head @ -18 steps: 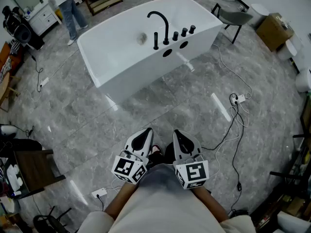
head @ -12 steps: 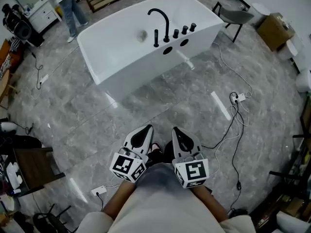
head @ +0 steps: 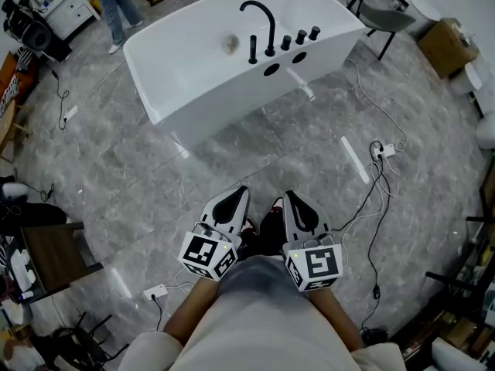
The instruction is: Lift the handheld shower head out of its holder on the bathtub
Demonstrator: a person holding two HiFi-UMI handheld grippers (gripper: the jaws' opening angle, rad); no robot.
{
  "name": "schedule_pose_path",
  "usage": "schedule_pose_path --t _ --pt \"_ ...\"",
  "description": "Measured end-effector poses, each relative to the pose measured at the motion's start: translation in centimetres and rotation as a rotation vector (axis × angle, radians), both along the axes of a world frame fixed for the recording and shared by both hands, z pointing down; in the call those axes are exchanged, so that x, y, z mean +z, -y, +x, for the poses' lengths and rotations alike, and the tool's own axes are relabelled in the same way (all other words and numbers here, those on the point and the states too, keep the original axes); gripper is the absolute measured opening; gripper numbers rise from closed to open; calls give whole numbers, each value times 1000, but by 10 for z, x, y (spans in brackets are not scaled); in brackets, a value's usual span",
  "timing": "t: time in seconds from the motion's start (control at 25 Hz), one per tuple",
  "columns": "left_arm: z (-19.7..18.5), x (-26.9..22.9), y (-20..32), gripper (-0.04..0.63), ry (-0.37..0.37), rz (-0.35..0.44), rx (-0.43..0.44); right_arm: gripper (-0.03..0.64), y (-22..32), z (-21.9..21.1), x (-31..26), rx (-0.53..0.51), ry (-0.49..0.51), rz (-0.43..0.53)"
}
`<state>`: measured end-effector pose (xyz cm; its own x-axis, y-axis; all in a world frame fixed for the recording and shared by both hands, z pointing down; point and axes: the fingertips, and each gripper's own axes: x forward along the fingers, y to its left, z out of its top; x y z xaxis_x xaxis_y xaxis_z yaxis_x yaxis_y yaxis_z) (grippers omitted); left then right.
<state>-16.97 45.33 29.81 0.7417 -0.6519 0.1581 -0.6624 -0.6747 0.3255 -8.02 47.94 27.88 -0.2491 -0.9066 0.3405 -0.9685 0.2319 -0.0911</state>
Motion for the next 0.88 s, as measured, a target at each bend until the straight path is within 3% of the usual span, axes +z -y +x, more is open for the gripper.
schedule_pose_path --t 0.36,0.88 --pt "48 -4 52 5 4 -24 -12 20 45 39 9 -46 46 -55" --pt "151 -5 110 5 43 -40 -12 21 105 137 10 -80 89 -45"
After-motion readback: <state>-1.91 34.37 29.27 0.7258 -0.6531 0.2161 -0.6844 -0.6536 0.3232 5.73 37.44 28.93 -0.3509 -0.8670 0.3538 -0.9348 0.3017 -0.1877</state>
